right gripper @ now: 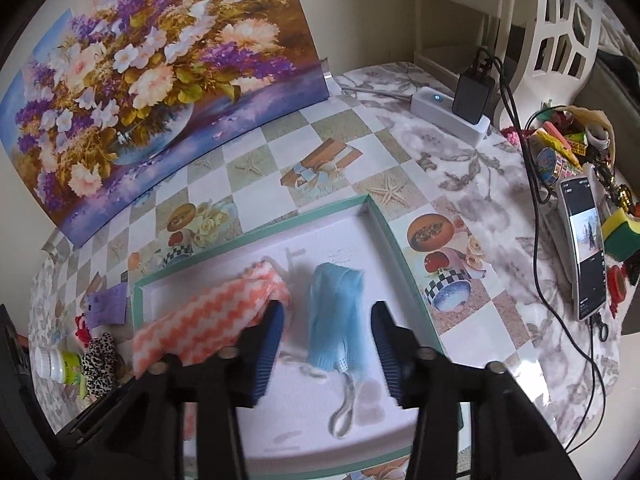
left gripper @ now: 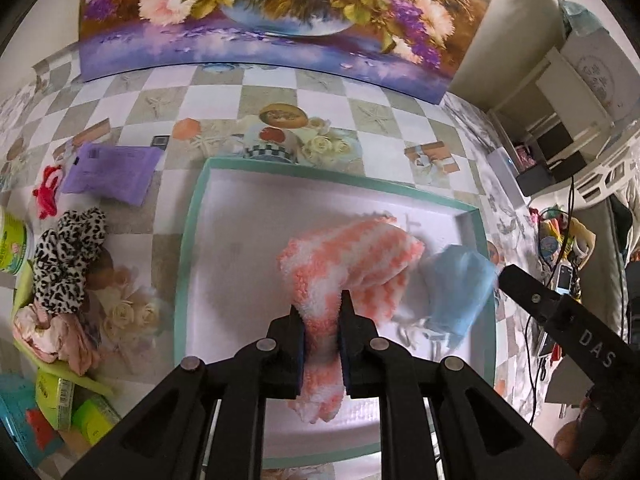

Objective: Organize soft objects
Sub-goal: 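Open both grippers to drop the towel and mask into the tray, then move the left gripper to the lime-green cloth while the right reaches the leopard scrunchie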

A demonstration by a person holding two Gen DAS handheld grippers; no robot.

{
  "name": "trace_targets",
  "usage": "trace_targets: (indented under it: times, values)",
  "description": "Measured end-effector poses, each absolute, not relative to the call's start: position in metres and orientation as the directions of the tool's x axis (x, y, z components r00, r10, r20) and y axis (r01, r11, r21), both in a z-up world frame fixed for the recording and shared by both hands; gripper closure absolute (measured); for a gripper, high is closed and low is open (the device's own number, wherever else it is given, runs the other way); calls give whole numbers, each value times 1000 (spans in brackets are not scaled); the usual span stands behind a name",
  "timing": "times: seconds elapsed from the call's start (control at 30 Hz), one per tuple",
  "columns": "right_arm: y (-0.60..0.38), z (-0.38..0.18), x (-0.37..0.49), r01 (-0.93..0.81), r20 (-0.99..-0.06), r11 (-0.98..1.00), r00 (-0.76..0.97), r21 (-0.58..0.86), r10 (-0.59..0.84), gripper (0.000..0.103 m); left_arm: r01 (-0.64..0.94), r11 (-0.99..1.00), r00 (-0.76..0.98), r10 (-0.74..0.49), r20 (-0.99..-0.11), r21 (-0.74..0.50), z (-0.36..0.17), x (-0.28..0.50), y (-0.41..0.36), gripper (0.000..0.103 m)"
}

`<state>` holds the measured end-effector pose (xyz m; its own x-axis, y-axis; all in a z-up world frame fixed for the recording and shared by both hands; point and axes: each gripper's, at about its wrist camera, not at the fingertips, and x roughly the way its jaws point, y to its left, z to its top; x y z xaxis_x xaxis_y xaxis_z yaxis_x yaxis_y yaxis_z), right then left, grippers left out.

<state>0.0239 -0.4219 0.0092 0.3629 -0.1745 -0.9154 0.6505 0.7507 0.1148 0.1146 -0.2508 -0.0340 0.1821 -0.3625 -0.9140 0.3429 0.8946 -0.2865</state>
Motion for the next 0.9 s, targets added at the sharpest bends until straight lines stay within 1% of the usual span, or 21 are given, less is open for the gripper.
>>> trace_targets:
  times: [0.07,0.1,0.2,0.23,0.27,0.3,0.33,0.4,0.43,0.47,0.53,0.6,0.63,0.73,0.9]
  values:
    - [-420,12,24,647,-914,755,362,106,-182,51,341,902,200,-344,-917,-264,-33,115,-249,87]
    - [-419,12,25,647,-915,756,360,102,-184,48,339,904,203,-339,-919,-259,-32,116,-247,86]
    - [-415,12,26,640,-918,762,352,94,-182,45,335,902,192,-348,-917,-272,-33,118,-245,74]
    - [-414,12,27,636,-919,766,350,92,-180,44,328,903,194,-353,-916,-278,-33,119,-243,60]
    - [-413,11,28,633,-920,769,348,89,-180,41,321,905,197,-352,-915,-279,-33,120,-242,41]
    - [-411,11,29,629,-921,774,343,80,-183,38,312,908,203,-351,-914,-280,-33,121,-241,32]
    - [-410,11,30,625,-922,777,339,72,-187,36,301,911,211,-352,-912,-282,-33,122,-238,23]
    - [-408,10,31,620,-922,782,335,62,-193,30,288,912,220,-359,-907,-291,-32,124,-234,22]
    - [-408,10,31,618,-922,784,336,61,-193,28,283,915,229,-356,-906,-288,-32,125,-232,19]
    - [-407,10,31,618,-922,784,336,61,-193,25,280,918,239,-350,-906,-281,-31,126,-231,13]
    - [-406,10,32,616,-921,786,336,56,-198,17,268,930,274,-325,-905,-253,-30,128,-226,8]
    - [-404,10,33,613,-919,790,329,34,-216,3,256,937,294,-308,-905,-235,-28,130,-221,8]
    - [-402,10,34,611,-917,792,325,18,-230,0,247,942,306,-297,-905,-225,-27,132,-217,7]
    - [-397,9,37,600,-915,800,323,0,-242,0,220,956,337,-261,-905,-194,-24,136,-206,3]
    - [-380,9,45,564,-913,825,320,-32,-254,0,173,978,366,-175,-914,-118,-20,142,-182,2]
